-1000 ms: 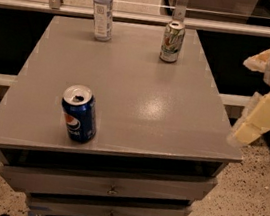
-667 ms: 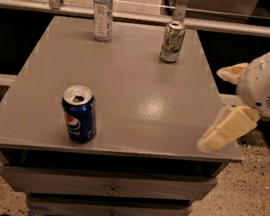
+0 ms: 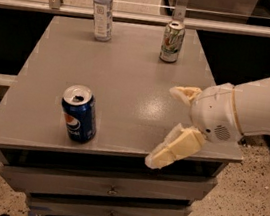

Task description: Knock pepsi can over

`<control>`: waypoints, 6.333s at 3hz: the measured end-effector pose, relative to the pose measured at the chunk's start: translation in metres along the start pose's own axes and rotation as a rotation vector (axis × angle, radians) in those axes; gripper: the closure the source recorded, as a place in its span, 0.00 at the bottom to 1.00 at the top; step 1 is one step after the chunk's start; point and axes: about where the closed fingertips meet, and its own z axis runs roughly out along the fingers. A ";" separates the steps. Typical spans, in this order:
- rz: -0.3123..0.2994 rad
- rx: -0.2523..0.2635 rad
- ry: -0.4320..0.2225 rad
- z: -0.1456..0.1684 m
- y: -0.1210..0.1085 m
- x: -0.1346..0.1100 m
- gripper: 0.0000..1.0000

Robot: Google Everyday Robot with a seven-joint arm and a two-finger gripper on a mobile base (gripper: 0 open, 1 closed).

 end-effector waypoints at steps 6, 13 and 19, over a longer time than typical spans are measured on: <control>-0.043 -0.050 -0.445 0.110 0.015 -0.100 0.00; 0.101 0.012 -0.481 0.134 -0.149 -0.162 0.00; 0.271 -0.028 -0.469 0.151 -0.111 -0.091 0.00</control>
Offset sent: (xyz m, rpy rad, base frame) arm -0.0071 0.0200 0.0128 0.0796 0.0172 0.0125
